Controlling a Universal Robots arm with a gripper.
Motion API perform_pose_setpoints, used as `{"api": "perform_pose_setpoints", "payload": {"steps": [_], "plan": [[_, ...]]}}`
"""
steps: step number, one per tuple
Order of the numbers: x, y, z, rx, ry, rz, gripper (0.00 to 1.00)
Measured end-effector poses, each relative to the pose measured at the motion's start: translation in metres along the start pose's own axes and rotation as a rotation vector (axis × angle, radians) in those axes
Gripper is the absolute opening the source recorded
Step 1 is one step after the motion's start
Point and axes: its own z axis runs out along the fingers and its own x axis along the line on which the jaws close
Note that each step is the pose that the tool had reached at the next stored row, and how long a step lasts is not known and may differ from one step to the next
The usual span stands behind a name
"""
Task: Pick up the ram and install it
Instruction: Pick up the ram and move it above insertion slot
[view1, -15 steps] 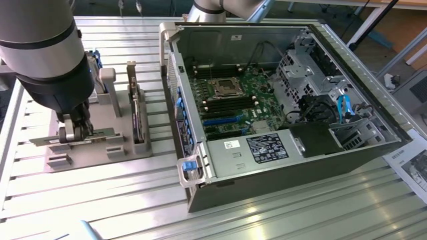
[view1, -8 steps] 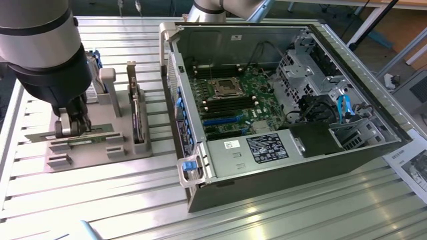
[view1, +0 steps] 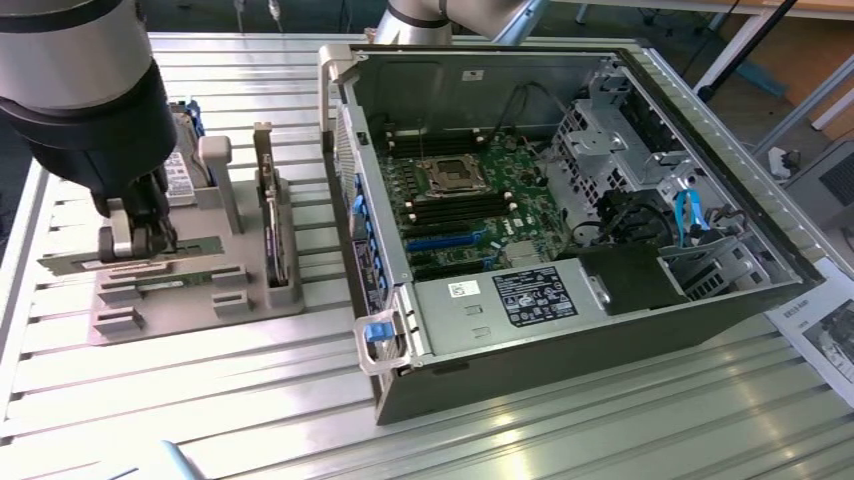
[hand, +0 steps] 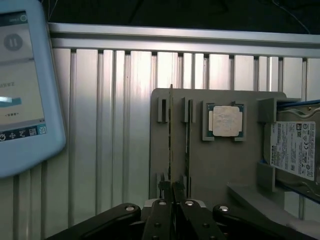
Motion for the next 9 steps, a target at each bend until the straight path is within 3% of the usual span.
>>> {"api": "perform_pose_setpoints", "payload": {"steps": [9], "plan": [[-0.001, 0.001, -0.0256, 0.0, 0.0004, 0.0, 0.13]]}}
